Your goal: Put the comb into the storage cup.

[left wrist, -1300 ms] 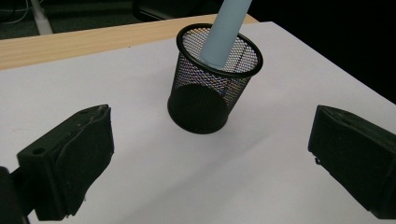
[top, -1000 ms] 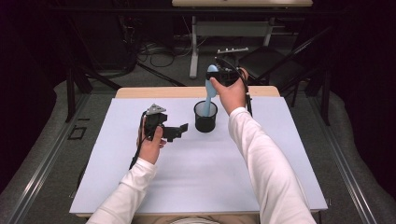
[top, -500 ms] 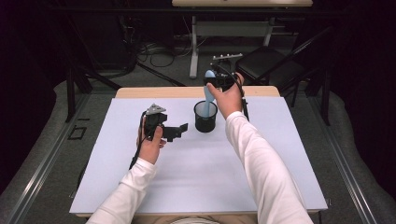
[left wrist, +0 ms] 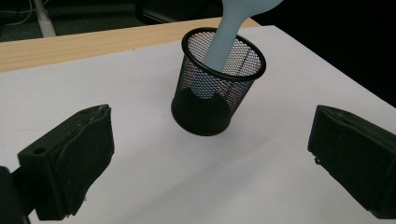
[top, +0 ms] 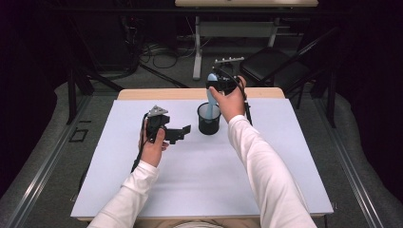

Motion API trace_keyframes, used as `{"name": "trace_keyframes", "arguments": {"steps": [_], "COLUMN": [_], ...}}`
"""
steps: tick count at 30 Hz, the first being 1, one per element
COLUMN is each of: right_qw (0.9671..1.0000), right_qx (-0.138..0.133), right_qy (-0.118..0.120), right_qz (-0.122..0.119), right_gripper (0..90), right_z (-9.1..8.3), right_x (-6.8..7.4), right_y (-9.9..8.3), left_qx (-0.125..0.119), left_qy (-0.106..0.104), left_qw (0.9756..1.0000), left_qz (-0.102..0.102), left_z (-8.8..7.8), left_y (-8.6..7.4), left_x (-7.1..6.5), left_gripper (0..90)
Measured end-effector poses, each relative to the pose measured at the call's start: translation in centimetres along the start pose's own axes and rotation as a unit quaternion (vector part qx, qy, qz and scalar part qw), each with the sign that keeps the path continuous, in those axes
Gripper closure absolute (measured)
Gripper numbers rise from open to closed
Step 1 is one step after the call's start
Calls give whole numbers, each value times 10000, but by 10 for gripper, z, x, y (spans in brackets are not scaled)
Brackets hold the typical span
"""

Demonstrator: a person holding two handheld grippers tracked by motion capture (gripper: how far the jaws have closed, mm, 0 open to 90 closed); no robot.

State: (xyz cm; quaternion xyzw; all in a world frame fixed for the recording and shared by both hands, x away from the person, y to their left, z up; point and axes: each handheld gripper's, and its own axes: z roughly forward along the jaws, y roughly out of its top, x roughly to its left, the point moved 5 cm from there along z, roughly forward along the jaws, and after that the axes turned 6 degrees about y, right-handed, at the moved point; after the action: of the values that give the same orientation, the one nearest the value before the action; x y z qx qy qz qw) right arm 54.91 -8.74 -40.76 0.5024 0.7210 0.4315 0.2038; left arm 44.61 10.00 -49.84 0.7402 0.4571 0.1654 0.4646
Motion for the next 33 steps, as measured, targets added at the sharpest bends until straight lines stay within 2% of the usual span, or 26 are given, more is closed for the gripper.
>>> {"name": "trace_keyframes", "arguments": {"steps": [17, 33], "right_qw": [10000, 9999], "right_qx": [71, 46], "right_qy": [-32, -30], "right_qz": [13, -106], "right_gripper": [492, 488], "right_z": [9, 14], "right_x": [-3, 1], "right_y": [-11, -17], "left_qx": [10, -24], "left_qy": [11, 20], "left_qw": [10000, 10000], "left_qz": [-3, -45], "left_z": [0, -1], "left_y": [-1, -1], "left_x": [-1, 2], "left_gripper": [7, 7]}}
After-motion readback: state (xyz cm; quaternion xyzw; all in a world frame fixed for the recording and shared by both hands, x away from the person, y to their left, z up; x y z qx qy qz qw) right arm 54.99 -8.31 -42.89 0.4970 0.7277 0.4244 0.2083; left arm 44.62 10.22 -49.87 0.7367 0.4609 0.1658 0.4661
